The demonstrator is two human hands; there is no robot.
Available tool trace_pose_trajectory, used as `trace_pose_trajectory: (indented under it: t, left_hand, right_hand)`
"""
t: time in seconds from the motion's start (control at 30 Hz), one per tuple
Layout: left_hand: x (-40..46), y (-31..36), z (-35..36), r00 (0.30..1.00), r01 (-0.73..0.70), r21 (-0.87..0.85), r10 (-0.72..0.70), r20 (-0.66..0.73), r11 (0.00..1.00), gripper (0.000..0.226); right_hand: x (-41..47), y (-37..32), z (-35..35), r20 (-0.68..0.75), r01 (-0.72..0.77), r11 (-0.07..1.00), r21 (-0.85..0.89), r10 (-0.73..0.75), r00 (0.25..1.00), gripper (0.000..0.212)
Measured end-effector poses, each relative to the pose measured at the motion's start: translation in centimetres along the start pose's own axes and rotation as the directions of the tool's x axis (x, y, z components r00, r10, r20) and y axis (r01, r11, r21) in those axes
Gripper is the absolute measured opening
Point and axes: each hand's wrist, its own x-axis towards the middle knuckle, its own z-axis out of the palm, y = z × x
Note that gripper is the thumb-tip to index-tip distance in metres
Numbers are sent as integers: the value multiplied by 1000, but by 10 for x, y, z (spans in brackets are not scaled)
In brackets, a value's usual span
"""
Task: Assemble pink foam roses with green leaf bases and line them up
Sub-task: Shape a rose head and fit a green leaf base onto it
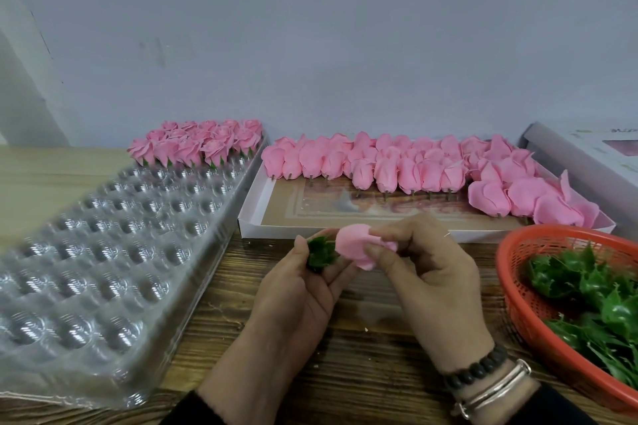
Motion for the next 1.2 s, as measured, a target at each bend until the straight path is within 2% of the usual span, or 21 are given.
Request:
trace_pose_trajectory:
  t: [0.13, 0.3, 0.57, 0.73, 0.8, 0.9, 0.93, 0.97, 1.03, 1.1, 1.13, 1.2]
  left_hand:
    - [-1, -1, -1, 1000, -1, 0, 1, -7, 1000, 46]
    - [0, -5, -2, 998, -46, 84, 43, 37, 995, 42]
    - [-6, -11, 3, 985, -69, 227, 30, 171, 971, 60]
    - [-7, -11, 2, 974, -39, 268, -23, 224, 963, 64]
    - [-6, -8, 1, 971, -15, 282, -53, 233, 959, 59]
    - [-3, -4, -2, 976, -32, 358, -47, 211, 933, 40]
    - [-3, -2, -4, 982, -76, 453, -13, 189, 888, 34]
    - [-3, -1, -6, 984, -139, 591, 44, 173, 795, 37]
    - [-4, -1, -11, 956, -293, 821, 168, 241, 490, 53]
    - [-8, -3, -11, 904, -411, 881, 229, 361, 235, 59]
    - [-9, -5, -10, 885, -441, 883, 246, 396, 163, 56]
    - [-10, -8, -6, 869, -448, 889, 281, 408, 93, 44]
  right_hand:
    - [-2, -1, 3, 76, 68, 993, -94, -61, 995, 15]
    - [-3, 2, 3, 96, 100, 978, -182, -83, 992, 18]
    - [-3, 3, 4, 142, 97, 979, -179, -72, 987, 14]
    - [-3, 3, 3, 116, 97, 976, -193, -76, 990, 14]
    - [-2, 4, 2, 125, 25, 986, -166, -4, 992, 17]
    - [3, 7, -3, 103, -166, 986, -34, 169, 980, 23]
    - [5, 8, -5, 97, -195, 981, -3, 194, 976, 24]
    - [7, 8, -7, 100, -210, 978, 15, 208, 973, 25]
    - [10, 6, -10, 119, -238, 970, 45, 231, 966, 27]
    - [11, 2, -11, 163, -253, 965, 69, 239, 957, 29]
    - [11, 0, -11, 204, -249, 966, 65, 232, 951, 29]
    - [10, -6, -8, 310, -221, 975, 31, 201, 929, 24]
